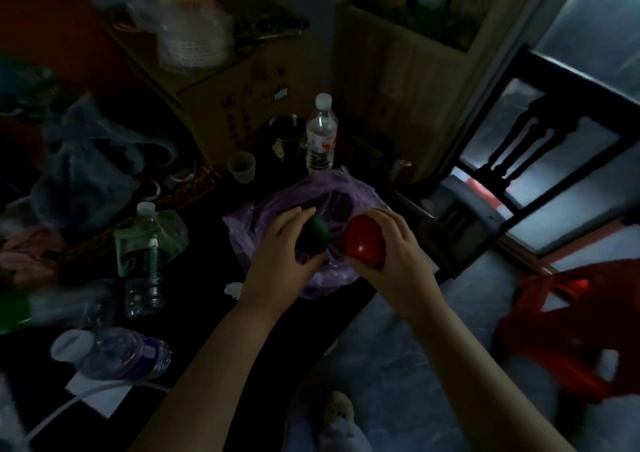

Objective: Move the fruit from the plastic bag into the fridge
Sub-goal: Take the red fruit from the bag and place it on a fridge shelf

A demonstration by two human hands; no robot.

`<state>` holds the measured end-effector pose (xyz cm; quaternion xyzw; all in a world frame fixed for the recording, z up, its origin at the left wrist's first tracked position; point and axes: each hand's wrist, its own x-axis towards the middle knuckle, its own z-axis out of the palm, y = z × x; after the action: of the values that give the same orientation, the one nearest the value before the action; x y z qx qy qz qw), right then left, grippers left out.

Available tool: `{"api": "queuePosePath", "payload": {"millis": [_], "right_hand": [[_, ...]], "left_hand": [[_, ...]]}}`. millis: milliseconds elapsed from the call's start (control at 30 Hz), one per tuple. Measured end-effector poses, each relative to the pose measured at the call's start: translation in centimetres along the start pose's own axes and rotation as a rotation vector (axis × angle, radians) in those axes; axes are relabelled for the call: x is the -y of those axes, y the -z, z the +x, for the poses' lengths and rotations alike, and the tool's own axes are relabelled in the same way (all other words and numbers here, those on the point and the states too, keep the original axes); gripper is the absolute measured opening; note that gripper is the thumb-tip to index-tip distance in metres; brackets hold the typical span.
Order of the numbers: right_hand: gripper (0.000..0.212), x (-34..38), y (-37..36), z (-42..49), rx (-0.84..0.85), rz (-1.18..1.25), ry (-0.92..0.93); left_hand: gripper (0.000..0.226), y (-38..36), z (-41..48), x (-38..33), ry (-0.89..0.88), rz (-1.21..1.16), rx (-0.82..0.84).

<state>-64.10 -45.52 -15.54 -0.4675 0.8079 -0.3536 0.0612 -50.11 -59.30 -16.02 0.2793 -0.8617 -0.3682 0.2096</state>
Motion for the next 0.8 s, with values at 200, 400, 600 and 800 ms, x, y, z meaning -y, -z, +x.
{"api": "queuePosePath", "payload": {"millis": [200,400,600,800], "right_hand": [[0.072,6.1,2.7,-7.4,-0.212,-0.041,-0.014],[0.074,12.3,5.7,-15.8,-0.36,-0.125,-0.055],[0.075,17.1,10.1,-24.9,-0.533,-0.23,-0.181],[0.078,20.0,13.2,-33.5,-0.655,-0.328,-0.341]], "left_hand": [[0.062,3.5,-6.1,-4.0,-0.164,-0.149,0.046],[0.062,6.6,-12.1,-8.4,-0.375,-0.225,0.106],[0.066,6.4,-16.9,-13.3,-0.547,-0.321,0.246],[0.067,5.3,-22.1,-18.3,-0.675,-0.438,0.398]]}}
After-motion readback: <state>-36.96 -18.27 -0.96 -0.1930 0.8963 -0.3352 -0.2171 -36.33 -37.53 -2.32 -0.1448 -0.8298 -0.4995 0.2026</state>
